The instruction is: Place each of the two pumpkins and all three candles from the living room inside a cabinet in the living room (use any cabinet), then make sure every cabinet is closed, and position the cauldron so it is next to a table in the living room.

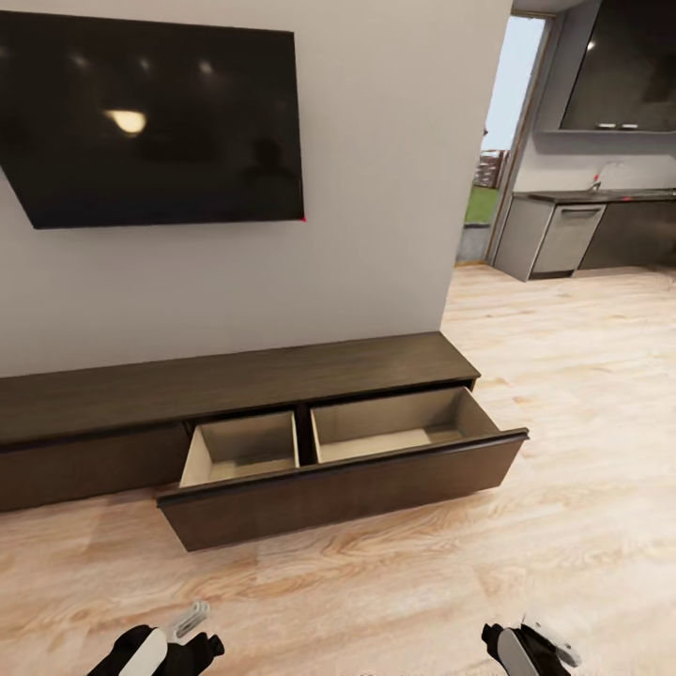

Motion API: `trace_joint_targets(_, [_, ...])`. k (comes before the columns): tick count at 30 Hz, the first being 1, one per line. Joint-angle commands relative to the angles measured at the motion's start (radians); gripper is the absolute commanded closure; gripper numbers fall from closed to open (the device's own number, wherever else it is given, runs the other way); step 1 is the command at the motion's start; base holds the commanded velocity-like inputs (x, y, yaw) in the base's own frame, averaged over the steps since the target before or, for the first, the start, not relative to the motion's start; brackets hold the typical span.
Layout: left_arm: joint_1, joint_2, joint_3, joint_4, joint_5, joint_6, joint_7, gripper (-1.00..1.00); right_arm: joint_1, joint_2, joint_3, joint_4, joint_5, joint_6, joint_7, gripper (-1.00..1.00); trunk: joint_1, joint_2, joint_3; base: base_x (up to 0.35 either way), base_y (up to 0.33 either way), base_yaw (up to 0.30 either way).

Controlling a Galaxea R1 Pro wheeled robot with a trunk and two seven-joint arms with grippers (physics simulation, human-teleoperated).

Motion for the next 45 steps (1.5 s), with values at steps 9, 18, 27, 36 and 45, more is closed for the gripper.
trace_joint_targets(9, [0.0,-0.064,-0.024,0.0,-0.035,-0.069,0.145,-1.0,0.0,0.007,0.067,0.003,0.001,0.003,-0.046,-1.0,0.0,0.0,-0.012,0.0,0.0,-0.07])
trace_joint_targets(18, [-0.002,-0.112,-0.039,-0.005,-0.066,-0.174,0.171,-1.0,0.0,-0.006,0.116,0.015,-0.01,0.004,0.087,-1.0,0.0,0.0,-0.025,0.0,0.0,-0.116])
trace_joint_targets(27, [-0.002,-0.115,-0.038,0.004,-0.078,-0.228,0.173,-1.0,0.0,-0.004,0.117,0.017,-0.012,-0.001,0.144,-1.0,-0.023,0.042,-0.012,0.0,0.0,-0.058])
trace_joint_targets(36, [-0.002,-0.122,-0.036,0.01,-0.076,-0.229,0.178,-1.0,0.0,-0.006,0.116,0.017,-0.014,-0.003,0.146,-1.0,-0.058,0.105,0.016,0.0,0.0,-0.002])
trace_joint_targets(45, [-0.002,-0.124,-0.037,0.012,-0.076,-0.235,0.176,-1.0,0.0,-0.004,0.119,0.016,-0.001,-0.006,0.146,-1.0,-0.092,0.168,0.044,0.0,0.0,-0.066])
